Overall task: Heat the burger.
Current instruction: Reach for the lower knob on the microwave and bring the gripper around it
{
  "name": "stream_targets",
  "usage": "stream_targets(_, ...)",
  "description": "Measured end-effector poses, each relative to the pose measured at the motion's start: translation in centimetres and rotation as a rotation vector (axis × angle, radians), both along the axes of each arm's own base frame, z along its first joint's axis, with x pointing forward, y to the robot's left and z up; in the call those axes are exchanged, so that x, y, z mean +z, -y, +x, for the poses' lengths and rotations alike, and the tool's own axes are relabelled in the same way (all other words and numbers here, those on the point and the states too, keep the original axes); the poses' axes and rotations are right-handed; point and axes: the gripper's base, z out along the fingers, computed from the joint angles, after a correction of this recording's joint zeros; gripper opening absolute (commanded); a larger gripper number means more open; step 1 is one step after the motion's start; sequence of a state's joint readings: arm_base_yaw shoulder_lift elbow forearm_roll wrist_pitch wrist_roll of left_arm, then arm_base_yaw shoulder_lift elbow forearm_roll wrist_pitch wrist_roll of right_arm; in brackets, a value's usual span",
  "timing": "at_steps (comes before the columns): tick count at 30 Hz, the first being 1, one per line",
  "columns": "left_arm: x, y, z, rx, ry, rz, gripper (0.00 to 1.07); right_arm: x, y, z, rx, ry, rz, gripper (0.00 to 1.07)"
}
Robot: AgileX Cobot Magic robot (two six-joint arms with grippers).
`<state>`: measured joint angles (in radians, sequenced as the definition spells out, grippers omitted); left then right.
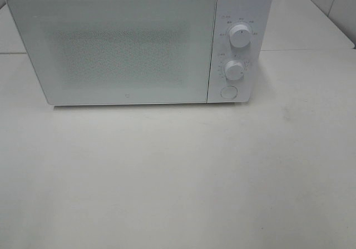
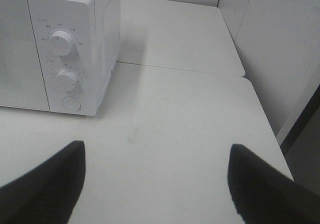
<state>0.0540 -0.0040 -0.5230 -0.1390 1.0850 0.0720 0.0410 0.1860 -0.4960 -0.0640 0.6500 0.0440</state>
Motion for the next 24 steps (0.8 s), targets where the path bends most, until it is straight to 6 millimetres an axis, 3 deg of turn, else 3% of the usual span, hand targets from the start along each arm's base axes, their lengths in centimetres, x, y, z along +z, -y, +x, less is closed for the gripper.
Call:
stream_targets(13, 0.0, 0.0, 0.0, 0.000, 0.000, 0.000, 1.00, -0.7, -0.3, 4.2, 0.015, 0.003, -0.003, 0.76)
stream_targets(24, 0.0, 0.0, 0.0, 0.000, 0.000, 0.000, 1.00, -2.2, -0.8, 9.0, 0.024, -0.016, 0.065, 0.76)
